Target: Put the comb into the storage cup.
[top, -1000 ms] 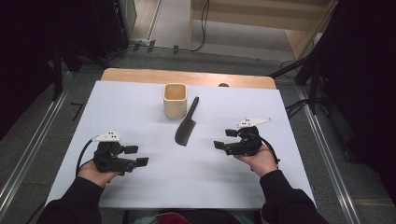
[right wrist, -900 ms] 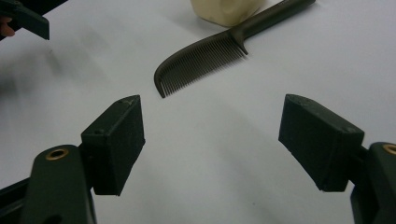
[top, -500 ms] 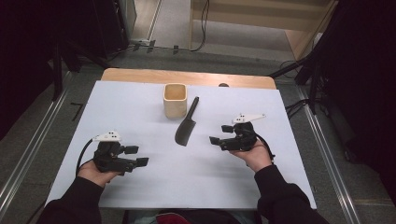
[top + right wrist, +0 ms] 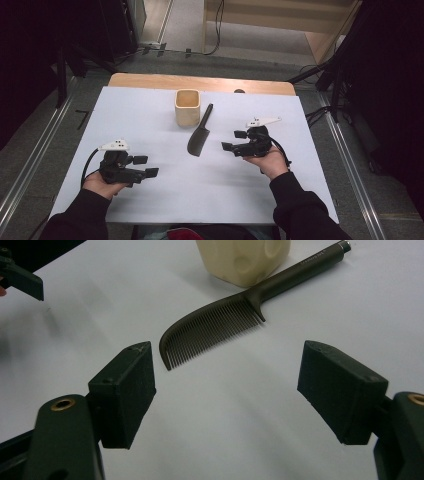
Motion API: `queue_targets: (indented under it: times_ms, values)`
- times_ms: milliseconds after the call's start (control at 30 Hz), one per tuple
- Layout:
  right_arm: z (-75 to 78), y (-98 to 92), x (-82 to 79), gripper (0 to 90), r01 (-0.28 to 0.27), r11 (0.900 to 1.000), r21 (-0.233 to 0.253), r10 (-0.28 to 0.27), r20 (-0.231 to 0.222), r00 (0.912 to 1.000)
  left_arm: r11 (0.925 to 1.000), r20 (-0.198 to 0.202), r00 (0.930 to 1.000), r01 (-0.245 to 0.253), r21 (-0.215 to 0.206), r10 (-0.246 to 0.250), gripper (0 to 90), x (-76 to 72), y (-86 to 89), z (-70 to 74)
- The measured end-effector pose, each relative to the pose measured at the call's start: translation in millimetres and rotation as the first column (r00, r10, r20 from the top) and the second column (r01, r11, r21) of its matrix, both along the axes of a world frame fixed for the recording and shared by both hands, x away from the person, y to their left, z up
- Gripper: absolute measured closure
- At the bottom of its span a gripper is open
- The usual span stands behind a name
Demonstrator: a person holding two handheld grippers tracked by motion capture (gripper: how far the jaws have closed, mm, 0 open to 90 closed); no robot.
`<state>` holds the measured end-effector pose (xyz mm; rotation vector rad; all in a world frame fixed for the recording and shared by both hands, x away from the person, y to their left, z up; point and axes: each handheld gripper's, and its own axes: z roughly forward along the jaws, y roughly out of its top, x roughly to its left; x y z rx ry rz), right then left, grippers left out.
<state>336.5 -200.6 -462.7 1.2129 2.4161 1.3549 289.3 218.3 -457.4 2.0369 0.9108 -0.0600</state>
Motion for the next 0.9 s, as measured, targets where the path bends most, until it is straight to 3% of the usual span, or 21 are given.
queue_targets:
  times_ms: [900]
  values:
    - [1.1, 18.6, 30.6, 22.6, 0.007, 1.000, -0.013, -0.007, 0.003, 1.0000, 1.0000, -0.002, 1.0000, -0.002, 0.001, 0.002, 26.1, 0.6, -0.8, -0.4]
